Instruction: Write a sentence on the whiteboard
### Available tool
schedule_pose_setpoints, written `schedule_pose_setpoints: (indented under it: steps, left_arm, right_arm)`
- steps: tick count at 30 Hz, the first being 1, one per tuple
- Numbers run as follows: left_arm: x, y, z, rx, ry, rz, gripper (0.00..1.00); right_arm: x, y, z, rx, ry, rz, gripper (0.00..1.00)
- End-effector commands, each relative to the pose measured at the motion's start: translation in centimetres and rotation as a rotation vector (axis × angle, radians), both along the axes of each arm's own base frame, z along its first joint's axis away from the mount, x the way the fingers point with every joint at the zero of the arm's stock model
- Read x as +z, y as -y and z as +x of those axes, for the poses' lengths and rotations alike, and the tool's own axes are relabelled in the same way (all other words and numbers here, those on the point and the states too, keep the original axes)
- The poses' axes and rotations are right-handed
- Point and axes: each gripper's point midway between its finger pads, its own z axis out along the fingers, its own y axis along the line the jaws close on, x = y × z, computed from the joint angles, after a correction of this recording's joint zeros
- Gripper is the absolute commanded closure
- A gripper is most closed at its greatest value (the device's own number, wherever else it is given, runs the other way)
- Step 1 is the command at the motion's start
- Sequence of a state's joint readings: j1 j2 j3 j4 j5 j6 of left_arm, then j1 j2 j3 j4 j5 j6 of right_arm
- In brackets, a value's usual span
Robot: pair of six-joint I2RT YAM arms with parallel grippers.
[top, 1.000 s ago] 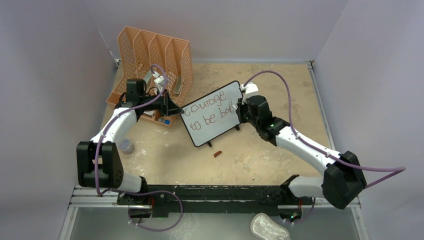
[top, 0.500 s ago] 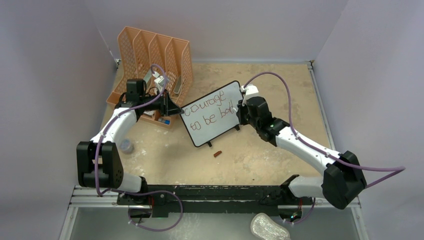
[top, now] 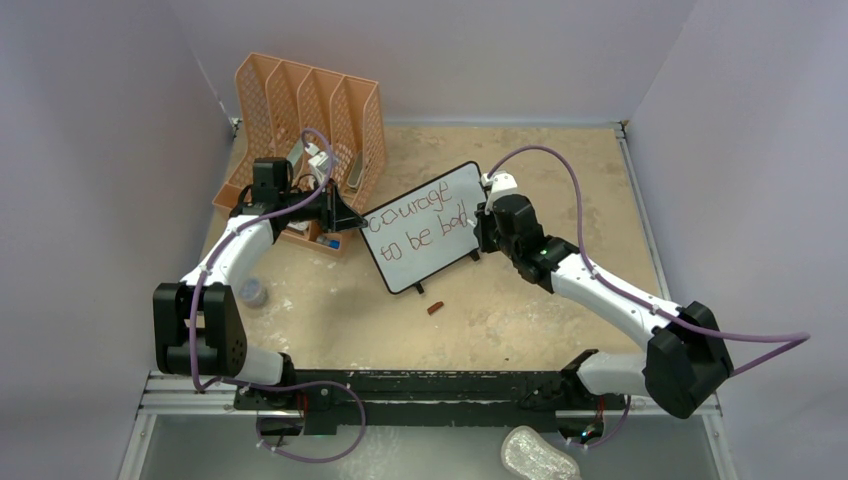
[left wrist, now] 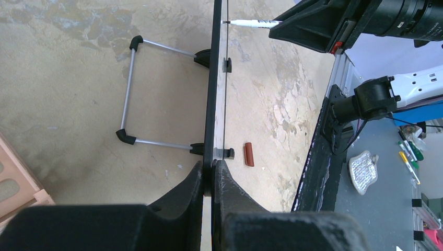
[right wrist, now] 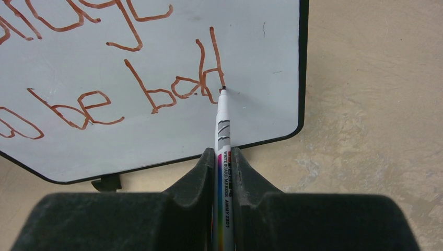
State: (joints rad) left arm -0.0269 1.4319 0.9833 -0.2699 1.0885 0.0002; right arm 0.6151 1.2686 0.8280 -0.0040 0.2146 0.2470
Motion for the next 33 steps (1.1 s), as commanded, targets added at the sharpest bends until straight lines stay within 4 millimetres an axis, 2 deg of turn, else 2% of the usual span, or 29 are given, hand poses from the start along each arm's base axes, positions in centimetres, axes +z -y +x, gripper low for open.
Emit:
schedule_pose_setpoints:
  steps: [1, 11, 20, 24, 28, 30, 33]
  left_arm:
    - [0.4, -0.3, 0.3, 0.021, 0.043, 0.023, 1.0]
    - [0.4, -0.4, 0.3, 0.024, 0.043, 0.024, 1.0]
    - [0.6, -0.4, 0.3, 0.028, 0.05, 0.025, 1.0]
    - [0.6, -0.5, 0.4, 0.036, 0.056, 0.032, 1.0]
    - [0.7, -0.5, 0.5, 0.043, 0.064, 0.037, 1.0]
    - [0.7, -0.6, 0.5, 0.048, 0.071, 0.04, 0.97]
    - [1.0, -0.7, 0.6, 0.056, 0.085, 0.047, 0.86]
  right_arm:
    - [0.5, -0.1, 0.0, -0.011, 0.007, 0.022, 1.0]
    - [-0.4, 0.0, -0.3, -0.018, -0.033, 0.01, 1.0]
    - [-0.1, 0.5, -0.2, -0.049, -0.029, 0.003, 1.0]
    - [0.6, 0.7, -0.2, -0.056, -0.012, 0.013, 1.0]
    - [2.5, 0.6, -0.1, -0.053, 0.046, 0.051, 1.0]
    - [3.7, 0.6, -0.1, -0.045, 0.079, 0.07, 1.0]
    - [4.9, 0.9, -0.4, -0.038, 0.117, 0.081, 1.0]
